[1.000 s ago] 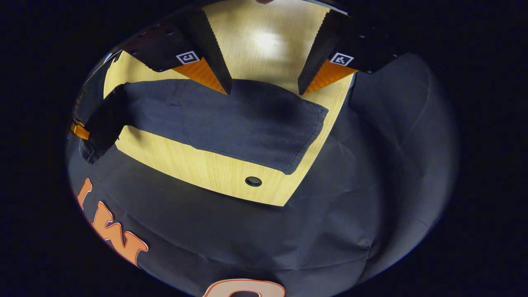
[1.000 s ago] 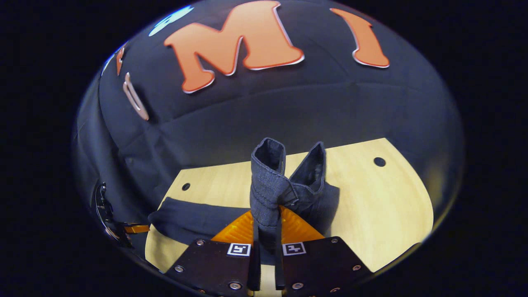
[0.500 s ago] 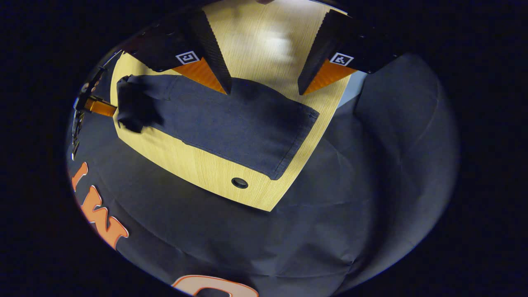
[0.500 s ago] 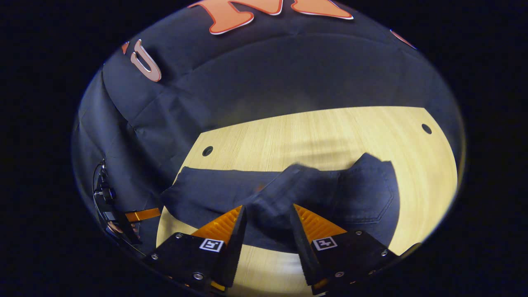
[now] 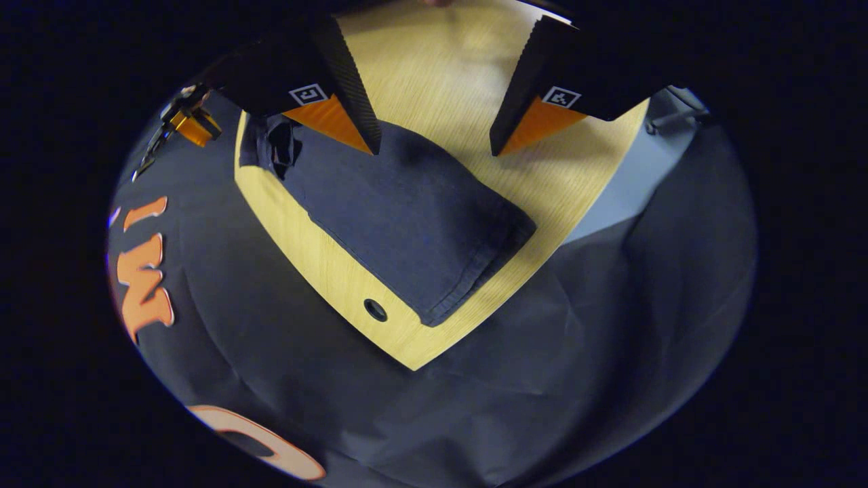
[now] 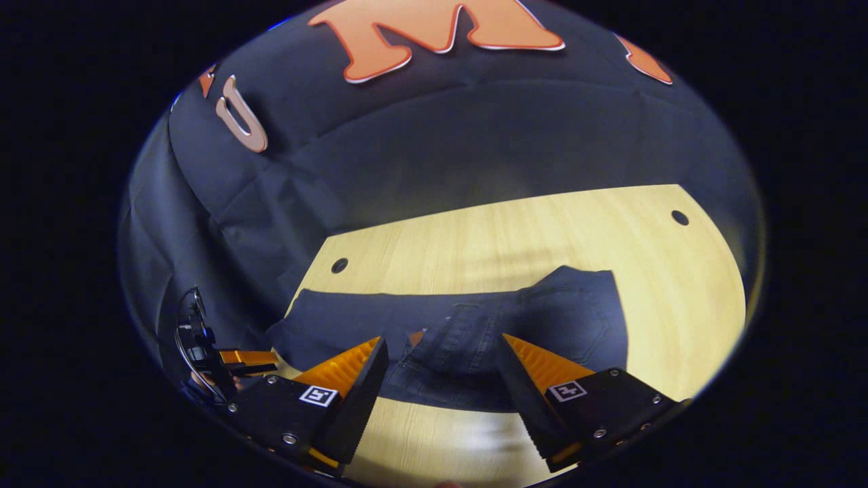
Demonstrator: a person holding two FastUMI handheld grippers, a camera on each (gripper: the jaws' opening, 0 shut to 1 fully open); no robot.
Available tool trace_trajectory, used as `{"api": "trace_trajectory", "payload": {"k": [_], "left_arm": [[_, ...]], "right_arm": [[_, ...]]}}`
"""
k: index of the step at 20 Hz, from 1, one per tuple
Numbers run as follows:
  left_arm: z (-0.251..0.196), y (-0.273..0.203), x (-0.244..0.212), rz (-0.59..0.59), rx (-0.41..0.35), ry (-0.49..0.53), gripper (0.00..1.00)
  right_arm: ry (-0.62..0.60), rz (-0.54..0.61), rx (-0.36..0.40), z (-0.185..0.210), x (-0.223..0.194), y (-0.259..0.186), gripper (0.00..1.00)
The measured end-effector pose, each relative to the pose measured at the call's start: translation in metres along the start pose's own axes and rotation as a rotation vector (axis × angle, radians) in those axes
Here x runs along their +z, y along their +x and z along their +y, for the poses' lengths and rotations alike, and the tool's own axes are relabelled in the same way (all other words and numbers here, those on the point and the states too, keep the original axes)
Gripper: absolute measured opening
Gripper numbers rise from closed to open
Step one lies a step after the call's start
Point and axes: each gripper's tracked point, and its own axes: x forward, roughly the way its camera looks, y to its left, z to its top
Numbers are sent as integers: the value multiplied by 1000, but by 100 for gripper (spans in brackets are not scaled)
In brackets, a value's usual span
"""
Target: Grasp the waist and the cuffs of the jeans and fold them to make the two legs overlap; first hold the waist and fold one-third of the jeans toward the cuffs, then hold the cuffs and fold the remaining one-third in the same direction to finish folding.
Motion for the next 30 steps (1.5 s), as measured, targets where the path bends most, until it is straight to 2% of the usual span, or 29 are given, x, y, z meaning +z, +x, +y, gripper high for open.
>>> {"api": "trace_trajectory", "payload": {"k": [2, 4, 7, 13, 14, 15, 16, 17, 18, 19, 21, 22, 24, 28, 30], "left_arm": [[-3, 0, 7, -27, -57, -111, 98], [-1, 3, 18, -61, -81, -174, 98], [3, 13, 40, -92, -89, -205, 98], [-13, 44, 65, -179, -108, -248, 95], [-13, 51, 68, -203, -95, -265, 92], [-13, 56, 70, -223, -84, -273, 81], [-16, 57, 71, -228, -83, -305, 74], [-20, 62, 77, -257, -82, -337, 69], [-16, 64, 80, -281, -52, -341, 69], [-13, 68, 74, -271, -13, -318, 55], [-22, 76, 78, -277, 19, -250, 28], [-14, 79, 82, -287, 69, -202, 28], [-20, 87, 80, -301, 85, -151, 7], [-31, 69, 84, -350, 23, -136, 1], [-50, 50, 88, -394, -15, -70, 1]], "right_arm": [[14, -32, -27, -14, 8, -11, 98], [36, -54, -49, -26, 12, -21, 98], [81, -77, -70, -39, 16, -34, 97], [84, -95, -98, -54, 18, -50, 97], [86, -95, -104, -56, 17, -51, 97], [86, -94, -107, -57, 17, -51, 97], [88, -91, -118, -59, 17, -52, 97], [89, -84, -124, -61, 16, -51, 97], [95, -75, -128, -66, 13, -52, 97], [100, -70, -133, -75, 8, -55, 97], [105, -61, -137, -80, 3, -57, 97], [107, -54, -138, -82, 1, -56, 97], [114, -40, -146, -89, -4, -55, 97], [118, -39, -146, -96, -4, -54, 97], [126, -38, -141, -98, -4, -53, 97]]}}
